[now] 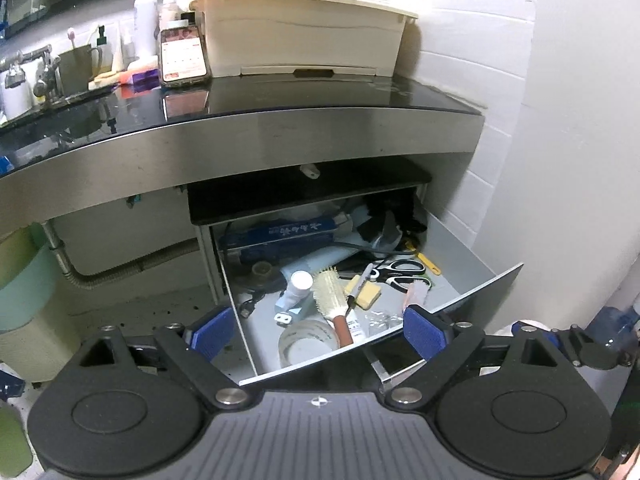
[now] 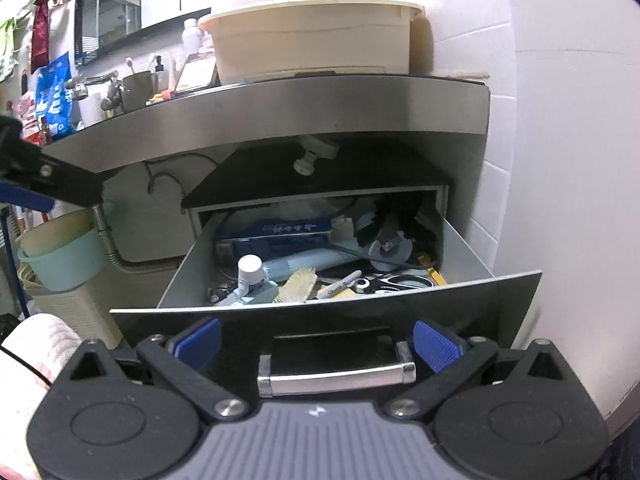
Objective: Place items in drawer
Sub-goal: 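Lift the open left tool up and back out of the drawer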
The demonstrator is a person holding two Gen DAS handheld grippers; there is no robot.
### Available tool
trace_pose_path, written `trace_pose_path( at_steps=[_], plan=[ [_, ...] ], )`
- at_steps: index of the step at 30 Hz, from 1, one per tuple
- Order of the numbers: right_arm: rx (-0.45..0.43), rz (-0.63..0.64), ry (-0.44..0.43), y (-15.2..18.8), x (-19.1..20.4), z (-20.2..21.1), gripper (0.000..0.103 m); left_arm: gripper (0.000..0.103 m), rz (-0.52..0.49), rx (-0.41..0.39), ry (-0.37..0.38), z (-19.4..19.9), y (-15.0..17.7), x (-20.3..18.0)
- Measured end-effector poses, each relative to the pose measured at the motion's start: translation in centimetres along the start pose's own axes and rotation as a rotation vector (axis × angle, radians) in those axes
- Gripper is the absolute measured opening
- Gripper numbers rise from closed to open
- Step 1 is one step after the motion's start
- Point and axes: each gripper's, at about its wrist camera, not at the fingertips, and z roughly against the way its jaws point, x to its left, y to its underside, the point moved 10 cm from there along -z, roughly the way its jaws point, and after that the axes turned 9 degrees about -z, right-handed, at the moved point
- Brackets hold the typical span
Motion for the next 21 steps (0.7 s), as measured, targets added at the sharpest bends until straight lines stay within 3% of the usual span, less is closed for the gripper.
trace_pose_path(
  at_steps=[10,21],
  plan=[
    [-0.019,0.015,0.025,1.3,0.1,-0.4,0.103,0.095,0.038,-0.063,-0.101,1.3,0.8,0.3],
    [0.002,0.054,0.053,2.2,0.4,-1.3,0.098,0.095,0.053,-0.039,-0.123,1.0,2.9,0.5]
  ],
)
